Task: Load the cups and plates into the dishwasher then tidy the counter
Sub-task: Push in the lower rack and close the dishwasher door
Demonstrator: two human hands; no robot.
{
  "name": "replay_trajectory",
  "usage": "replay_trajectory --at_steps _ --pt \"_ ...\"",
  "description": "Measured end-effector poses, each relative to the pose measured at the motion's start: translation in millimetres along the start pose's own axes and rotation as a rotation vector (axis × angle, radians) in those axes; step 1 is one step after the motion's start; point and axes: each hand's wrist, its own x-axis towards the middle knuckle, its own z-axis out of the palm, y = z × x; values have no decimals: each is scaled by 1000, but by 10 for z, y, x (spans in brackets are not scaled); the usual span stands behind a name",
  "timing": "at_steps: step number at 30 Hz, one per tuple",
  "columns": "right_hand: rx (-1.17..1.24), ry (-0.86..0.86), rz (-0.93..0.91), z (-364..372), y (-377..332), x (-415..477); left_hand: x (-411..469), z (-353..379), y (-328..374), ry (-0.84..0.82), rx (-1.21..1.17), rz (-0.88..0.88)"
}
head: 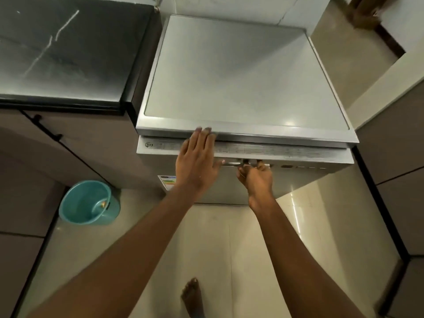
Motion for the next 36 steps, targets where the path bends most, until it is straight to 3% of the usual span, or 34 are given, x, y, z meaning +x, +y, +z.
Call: replay_trajectory --at_steps 3,6,11,15,26,30,36 --pt "-116 -146 -10 57 -47 49 291 109 -238 -181 164 62" --pt "-348 -182 -68 45 -2 78 365 213 -396 -186 220 109" --pt "-1041 234 -810 40 44 115 434 312 -485 -182 263 160" --pt "-1384 163 -1015 214 -10 339 459 337 -524 -176 287 177" --pt "-1117 248 -1359 227 122 769 459 458 -528 -77 287 178" --pt "-1077 290 -1392 292 116 814 457 527 -500 -19 293 133" --pt "-1106 251 -1356 263 105 775 471 388 -378 -73 195 50"
